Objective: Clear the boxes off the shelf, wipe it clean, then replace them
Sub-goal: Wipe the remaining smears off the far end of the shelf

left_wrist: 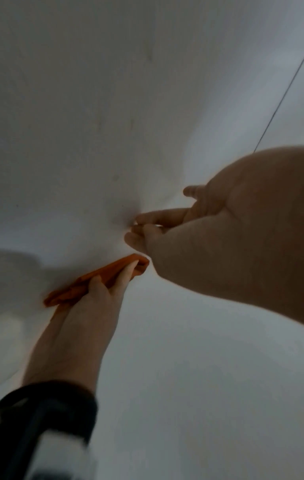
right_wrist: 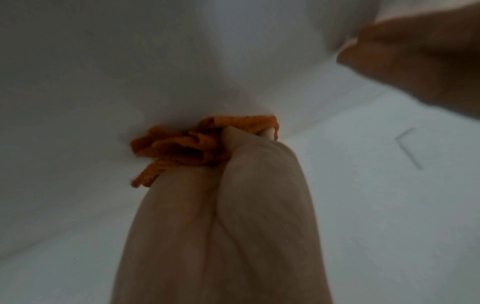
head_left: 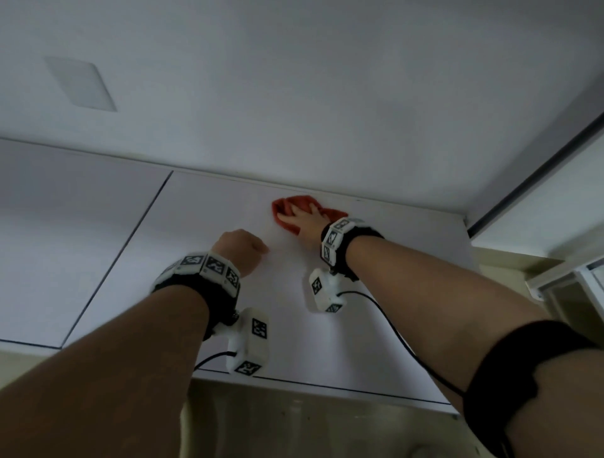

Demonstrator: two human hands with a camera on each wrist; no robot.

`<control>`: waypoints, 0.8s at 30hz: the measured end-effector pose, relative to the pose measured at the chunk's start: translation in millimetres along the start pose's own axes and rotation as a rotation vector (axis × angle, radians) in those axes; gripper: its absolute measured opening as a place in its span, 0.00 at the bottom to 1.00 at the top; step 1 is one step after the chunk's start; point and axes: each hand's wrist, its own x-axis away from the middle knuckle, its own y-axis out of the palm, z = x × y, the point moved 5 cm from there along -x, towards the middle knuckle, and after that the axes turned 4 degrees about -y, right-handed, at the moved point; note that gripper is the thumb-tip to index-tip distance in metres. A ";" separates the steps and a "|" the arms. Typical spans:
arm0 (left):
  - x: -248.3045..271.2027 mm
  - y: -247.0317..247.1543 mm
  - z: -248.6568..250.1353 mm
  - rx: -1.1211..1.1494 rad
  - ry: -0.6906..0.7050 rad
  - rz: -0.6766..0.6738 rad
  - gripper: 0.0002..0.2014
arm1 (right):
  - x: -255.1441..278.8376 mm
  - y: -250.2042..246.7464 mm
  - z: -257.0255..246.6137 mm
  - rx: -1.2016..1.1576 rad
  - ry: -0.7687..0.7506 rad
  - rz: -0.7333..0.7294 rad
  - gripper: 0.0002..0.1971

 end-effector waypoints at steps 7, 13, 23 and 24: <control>2.8 -17.8 -14.9 0.016 -0.108 0.078 0.17 | 44.9 35.2 -12.4 0.012 -0.105 -0.063 0.34; 8.9 -22.2 -1.4 -0.057 -0.111 0.081 0.17 | 68.5 60.4 -28.1 0.056 -0.163 -0.073 0.36; 5.0 -9.8 37.8 -0.201 -0.056 0.059 0.17 | 46.5 26.6 3.4 0.101 -0.025 -0.056 0.35; 3.1 -9.2 43.5 -0.205 -0.042 0.058 0.17 | 47.4 22.3 16.3 0.079 -0.002 -0.043 0.34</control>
